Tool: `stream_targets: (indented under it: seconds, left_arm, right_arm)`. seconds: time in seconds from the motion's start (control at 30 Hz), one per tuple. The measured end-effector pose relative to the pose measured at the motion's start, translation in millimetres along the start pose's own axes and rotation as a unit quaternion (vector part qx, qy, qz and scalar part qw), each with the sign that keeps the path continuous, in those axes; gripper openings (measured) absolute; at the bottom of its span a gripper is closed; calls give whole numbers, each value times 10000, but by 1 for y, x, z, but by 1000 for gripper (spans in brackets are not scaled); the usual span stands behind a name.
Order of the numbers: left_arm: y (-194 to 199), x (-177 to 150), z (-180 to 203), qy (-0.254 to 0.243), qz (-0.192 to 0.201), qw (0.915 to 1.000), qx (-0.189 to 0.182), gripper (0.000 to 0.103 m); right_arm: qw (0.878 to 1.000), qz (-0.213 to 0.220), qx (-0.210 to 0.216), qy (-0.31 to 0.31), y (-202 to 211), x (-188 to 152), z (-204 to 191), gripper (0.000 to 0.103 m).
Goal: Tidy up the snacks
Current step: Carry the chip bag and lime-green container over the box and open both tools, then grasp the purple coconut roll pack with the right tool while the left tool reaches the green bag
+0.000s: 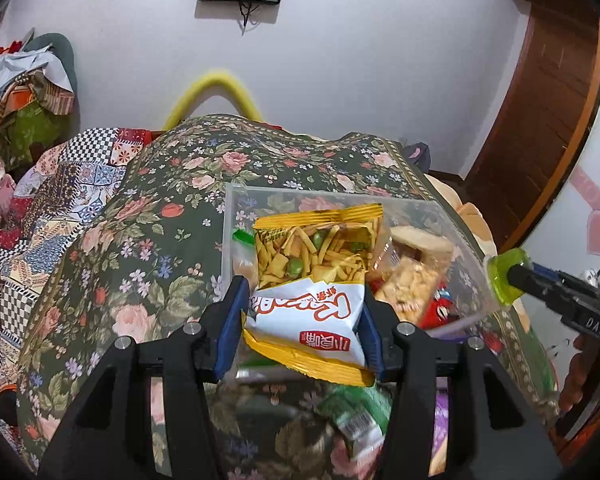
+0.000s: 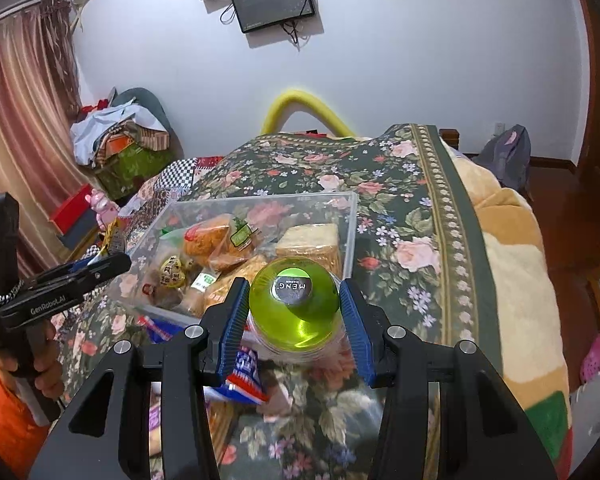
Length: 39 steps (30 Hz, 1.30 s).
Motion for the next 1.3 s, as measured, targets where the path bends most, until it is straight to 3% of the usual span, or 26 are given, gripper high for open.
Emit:
stream_targets:
  seconds: [0.27, 0.4, 0.6, 1.03, 1.3]
  left_arm:
    - [-34, 3, -4, 82, -185, 9997, 120, 51]
    - [-37, 1, 1, -128, -79, 9995, 262, 51]
    - [-43, -3, 7, -259, -222, 9991, 246, 55]
    - [14, -9, 13, -364, -4, 9993, 63, 59]
    - [33, -58, 1, -588, -373, 9976, 50, 62]
  right_arm:
    - [9997, -209, 56, 72, -32, 6, -2, 43]
    - [9994, -322, 66, 103, -42, 4, -4, 43]
    - [9993, -348, 74, 95, -41, 3, -4, 43]
    - [9997, -40, 156, 157, 9, 9, -21, 46]
    - [9995, -67, 242, 214, 36, -12, -45, 49]
Point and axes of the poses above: each gripper's, at about its wrist camera, not at the fingertips, and y roughly against the way its jaws point, z to its right, x to its top, the point moved 4 cm from there along -y, roughly the way its jaws point, and after that the axes turned 14 degrees about y, right-handed, at the moved point
